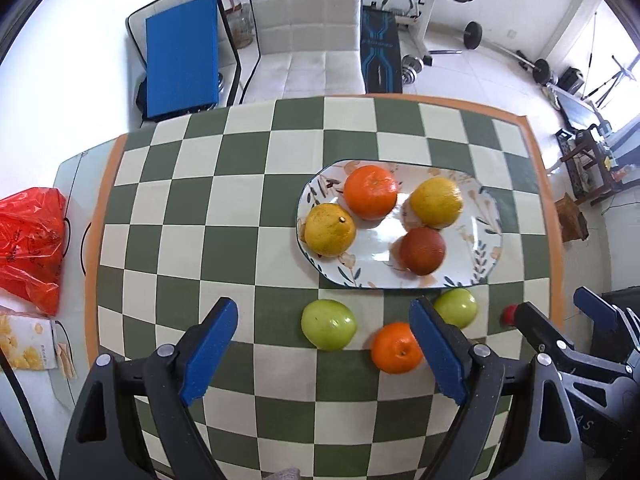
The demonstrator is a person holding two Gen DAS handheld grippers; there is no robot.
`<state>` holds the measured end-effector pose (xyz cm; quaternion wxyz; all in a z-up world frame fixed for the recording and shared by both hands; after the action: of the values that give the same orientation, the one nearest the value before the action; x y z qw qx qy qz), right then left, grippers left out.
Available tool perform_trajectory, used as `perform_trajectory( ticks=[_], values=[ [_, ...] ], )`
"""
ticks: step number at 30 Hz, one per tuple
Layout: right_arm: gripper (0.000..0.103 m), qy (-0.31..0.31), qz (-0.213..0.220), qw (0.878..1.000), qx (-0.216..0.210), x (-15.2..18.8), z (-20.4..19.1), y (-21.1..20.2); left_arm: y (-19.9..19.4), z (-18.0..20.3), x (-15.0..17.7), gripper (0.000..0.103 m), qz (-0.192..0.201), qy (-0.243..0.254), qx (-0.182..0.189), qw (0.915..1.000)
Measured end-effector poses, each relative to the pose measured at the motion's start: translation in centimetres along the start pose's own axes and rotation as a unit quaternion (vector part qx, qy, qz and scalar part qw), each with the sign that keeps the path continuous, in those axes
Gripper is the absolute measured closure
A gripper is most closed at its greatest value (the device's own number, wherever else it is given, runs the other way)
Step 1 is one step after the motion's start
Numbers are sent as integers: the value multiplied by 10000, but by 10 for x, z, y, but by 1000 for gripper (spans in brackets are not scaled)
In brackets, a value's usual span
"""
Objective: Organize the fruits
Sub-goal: 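Lift both tools back from the plate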
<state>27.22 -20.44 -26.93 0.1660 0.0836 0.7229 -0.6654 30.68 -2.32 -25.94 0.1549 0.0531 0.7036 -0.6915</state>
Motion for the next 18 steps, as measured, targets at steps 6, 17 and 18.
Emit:
perform_trajectory(
  ticks=[6,17,18],
  values=[
    [7,-8,260,9997,5,14,-3,-49,-49,1,19,15,274,106,223,9993],
    [7,26,645,9979,47,39,-13,-122,-110,0,50,15,717,337,384,9961],
    [7,44,682,9977,26,40,-14,-127,-113,-1,51,15,740,330,394,9959]
  ],
)
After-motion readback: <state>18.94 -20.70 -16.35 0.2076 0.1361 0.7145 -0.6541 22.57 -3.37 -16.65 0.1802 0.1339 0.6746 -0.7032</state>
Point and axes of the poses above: each gripper's, at about its wrist camera, not at the fingertips, and y roughly the way its jaws point, z to its right, x to its underside, the point moved 5 cm from there along y, roughly the way its jaws point, and after that the axes turned 12 degrees about -y, right-handed, at the moved point
